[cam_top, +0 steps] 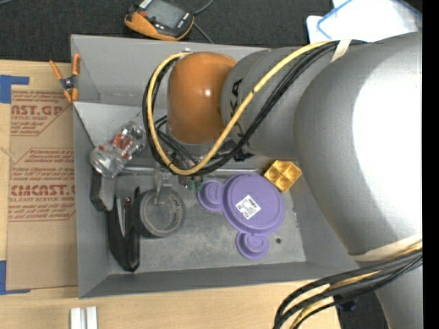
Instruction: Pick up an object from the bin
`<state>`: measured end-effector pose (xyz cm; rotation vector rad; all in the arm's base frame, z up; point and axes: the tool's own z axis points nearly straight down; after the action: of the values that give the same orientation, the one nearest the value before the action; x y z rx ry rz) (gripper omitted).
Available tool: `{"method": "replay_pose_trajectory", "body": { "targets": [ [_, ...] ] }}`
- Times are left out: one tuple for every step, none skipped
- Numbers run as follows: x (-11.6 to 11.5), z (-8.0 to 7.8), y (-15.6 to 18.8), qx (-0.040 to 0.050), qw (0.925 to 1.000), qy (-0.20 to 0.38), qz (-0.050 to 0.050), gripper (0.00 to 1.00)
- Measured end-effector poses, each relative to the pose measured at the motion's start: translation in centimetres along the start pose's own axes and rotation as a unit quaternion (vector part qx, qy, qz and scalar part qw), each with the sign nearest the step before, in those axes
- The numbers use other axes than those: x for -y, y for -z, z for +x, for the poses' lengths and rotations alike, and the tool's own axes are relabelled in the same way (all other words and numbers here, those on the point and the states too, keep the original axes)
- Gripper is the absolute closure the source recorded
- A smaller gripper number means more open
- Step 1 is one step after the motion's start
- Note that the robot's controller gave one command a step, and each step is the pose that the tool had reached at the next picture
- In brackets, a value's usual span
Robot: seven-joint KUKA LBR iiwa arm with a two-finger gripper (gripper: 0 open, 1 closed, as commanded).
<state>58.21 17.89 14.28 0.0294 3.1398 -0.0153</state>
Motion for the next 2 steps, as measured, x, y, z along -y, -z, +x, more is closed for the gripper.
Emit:
{"method": "replay_pose_trajectory", "body": {
  "targets": [
    [-0.15,-0.19,2.90,0.0043,1.0000,0.000,-0.002,1.00],
    [-0.15,-0.14,3.51,0.0036,1.0000,0.000,-0.002,1.00]
  ]
}}
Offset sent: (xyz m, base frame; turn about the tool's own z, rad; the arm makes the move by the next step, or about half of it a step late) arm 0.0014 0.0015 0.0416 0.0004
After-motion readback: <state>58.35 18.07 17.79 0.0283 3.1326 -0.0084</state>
